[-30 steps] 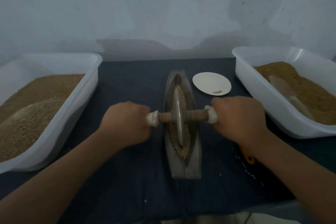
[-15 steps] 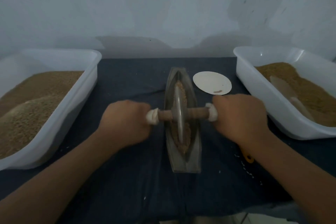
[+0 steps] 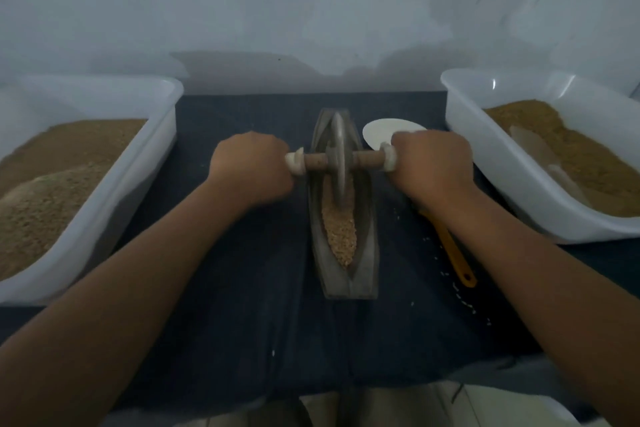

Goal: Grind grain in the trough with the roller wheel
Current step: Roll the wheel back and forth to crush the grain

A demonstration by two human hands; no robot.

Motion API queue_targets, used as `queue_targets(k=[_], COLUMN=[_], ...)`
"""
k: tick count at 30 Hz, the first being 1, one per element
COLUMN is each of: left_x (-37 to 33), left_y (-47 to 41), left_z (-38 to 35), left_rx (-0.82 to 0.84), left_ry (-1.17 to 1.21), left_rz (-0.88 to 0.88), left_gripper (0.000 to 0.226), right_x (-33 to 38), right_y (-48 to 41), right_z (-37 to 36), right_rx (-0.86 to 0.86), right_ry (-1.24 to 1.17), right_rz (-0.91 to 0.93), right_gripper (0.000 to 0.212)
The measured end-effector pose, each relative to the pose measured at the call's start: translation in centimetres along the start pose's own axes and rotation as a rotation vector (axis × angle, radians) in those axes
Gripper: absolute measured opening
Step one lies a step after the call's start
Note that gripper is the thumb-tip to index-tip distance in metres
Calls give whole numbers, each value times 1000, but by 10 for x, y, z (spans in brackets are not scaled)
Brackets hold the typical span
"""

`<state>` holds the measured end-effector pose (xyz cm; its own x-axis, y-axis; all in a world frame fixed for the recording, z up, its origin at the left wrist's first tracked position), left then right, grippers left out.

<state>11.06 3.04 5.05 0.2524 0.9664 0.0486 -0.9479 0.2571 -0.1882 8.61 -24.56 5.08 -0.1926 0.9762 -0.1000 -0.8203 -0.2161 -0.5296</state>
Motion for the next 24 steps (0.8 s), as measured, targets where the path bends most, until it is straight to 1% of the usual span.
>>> queue_targets(k=[2, 4, 6, 8, 10, 13, 14, 16, 17, 19, 21, 22, 24], left_x=[7, 11, 10, 4, 2, 2, 0, 0, 3, 10, 15, 16, 16], left_y=[32, 55, 49, 24, -12, -43, -43, -29, -15, 18, 50, 61, 61], left_z=[-1, 1, 2, 5, 9, 8, 6, 1, -4, -12, -19, -20, -23], left_rx=[2, -56, -105, -44, 3, -34, -52, -81, -85, -94, -129, -155, -178], left_ry=[-16, -27, -65, -68, -45, -39, -39, -36, -30, -24, -3, 11, 14], left_rz=[-89, -159, -174, -140, -76, 8, 14, -1, -16, -56, -84, -93, -91], left_gripper=[22, 26, 29, 28, 30, 38, 38, 37, 35, 29, 32, 34, 34], right_x=[-1, -2, -3, -3, -2, -1, -1, -3, -3, -3, -4, -5, -6], right_y=[34, 63, 67, 45, 13, -22, -25, -18, -9, 17, 42, 51, 52], right_z=[6, 11, 8, 1, -9, -12, -11, -9, -8, 3, 13, 15, 13], right_rx=[-35, -26, -23, 9, 27, 1, 33, 97, 98, 41, -26, -33, -20], right_ry=[-13, -83, -80, -46, -43, -100, -88, -19, 16, 38, 3, -19, -25], right_rz=[27, 51, 15, -58, -87, -84, -89, -96, -79, 14, 119, 143, 123], right_gripper=[39, 33, 35, 41, 40, 46, 45, 37, 35, 34, 31, 29, 27])
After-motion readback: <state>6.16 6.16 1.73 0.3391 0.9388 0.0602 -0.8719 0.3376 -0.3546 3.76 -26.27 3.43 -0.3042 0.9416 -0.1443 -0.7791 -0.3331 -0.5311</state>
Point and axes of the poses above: each hand's wrist, its own y-axis away from the middle knuckle, its own z-axis out of the back of the hand, x = y × z, the point moved 1 cm from there along -y, towards the middle knuckle, and after that the axes turned 3 degrees about -y, right-handed, at the moved point
